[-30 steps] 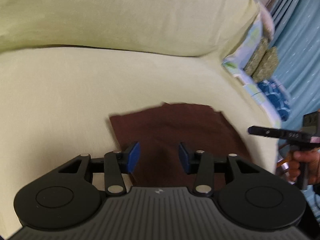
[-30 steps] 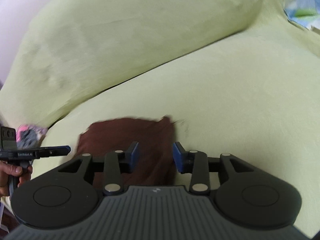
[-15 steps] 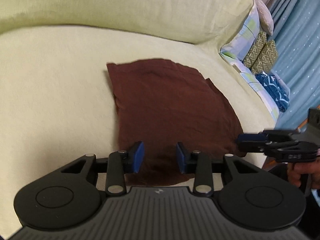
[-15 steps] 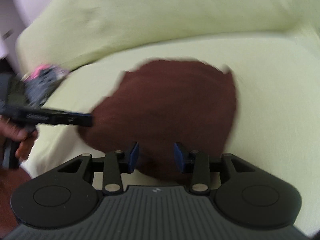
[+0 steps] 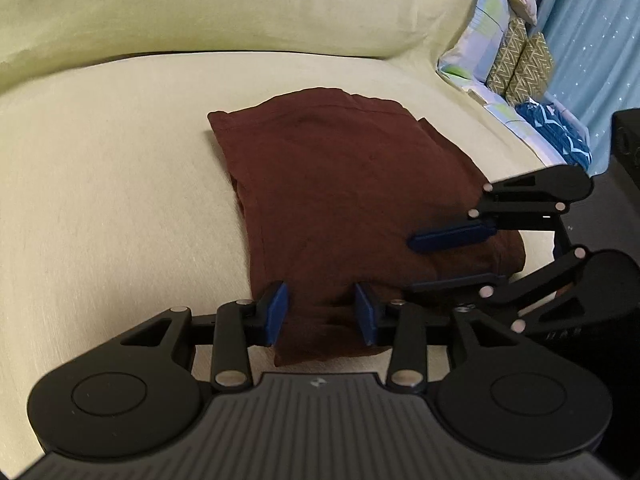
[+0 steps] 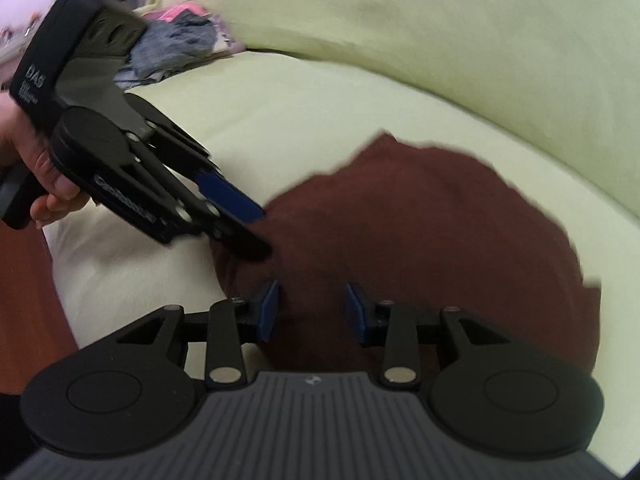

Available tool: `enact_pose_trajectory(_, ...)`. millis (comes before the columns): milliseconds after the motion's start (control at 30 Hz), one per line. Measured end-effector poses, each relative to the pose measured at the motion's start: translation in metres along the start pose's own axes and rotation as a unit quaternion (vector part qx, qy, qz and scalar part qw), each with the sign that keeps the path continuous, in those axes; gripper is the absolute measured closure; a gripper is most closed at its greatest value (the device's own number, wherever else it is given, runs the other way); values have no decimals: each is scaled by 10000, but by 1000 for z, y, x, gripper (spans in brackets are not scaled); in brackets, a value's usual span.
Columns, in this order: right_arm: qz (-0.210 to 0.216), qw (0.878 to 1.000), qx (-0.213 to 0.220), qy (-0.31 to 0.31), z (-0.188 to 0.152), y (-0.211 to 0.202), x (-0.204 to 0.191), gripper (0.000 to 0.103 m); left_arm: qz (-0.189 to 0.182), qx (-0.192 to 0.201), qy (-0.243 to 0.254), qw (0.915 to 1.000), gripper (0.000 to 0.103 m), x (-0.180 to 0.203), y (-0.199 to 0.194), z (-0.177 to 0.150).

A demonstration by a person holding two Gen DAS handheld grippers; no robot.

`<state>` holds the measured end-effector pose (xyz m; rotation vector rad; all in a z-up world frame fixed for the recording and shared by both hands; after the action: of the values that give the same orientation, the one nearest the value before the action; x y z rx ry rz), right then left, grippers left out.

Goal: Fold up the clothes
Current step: 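Press and square the folded shorts with both open tools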

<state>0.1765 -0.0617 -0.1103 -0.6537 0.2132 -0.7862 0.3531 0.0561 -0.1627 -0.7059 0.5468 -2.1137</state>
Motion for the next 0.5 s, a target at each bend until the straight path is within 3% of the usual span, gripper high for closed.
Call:
enact_pose_trajectory(133, 7, 9986, -158, -508, -24, -12, -5, 71, 53, -16, 125, 9999, 57, 3, -4, 2)
enact_pose_trajectory(233, -27, 9996, -224, -151, -28, -21, 3, 73, 133, 117, 372, 9991, 62, 20, -15, 8)
enact_pose_trajectory(400, -429, 9966, 134, 693, -27, -58, 26, 72, 275, 37, 702, 9971, 58, 40, -14, -1)
enact_pose_trajectory(500, -741, 9925, -64, 973, -44, -59, 43, 72, 366, 32, 672, 9971, 52, 34, -13, -6)
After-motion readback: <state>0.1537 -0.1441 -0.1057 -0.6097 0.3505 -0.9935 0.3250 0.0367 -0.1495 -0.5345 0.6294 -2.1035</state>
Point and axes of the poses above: each gripper's, at about its wrist camera, not at the fingertips, and y roughly the way its jaws point, x to its right, z to its top, the point moved 9 cm from there along y, roughly the way its jaws point, and after that the axes turned 11 degrees about x, right-handed, at the moved point
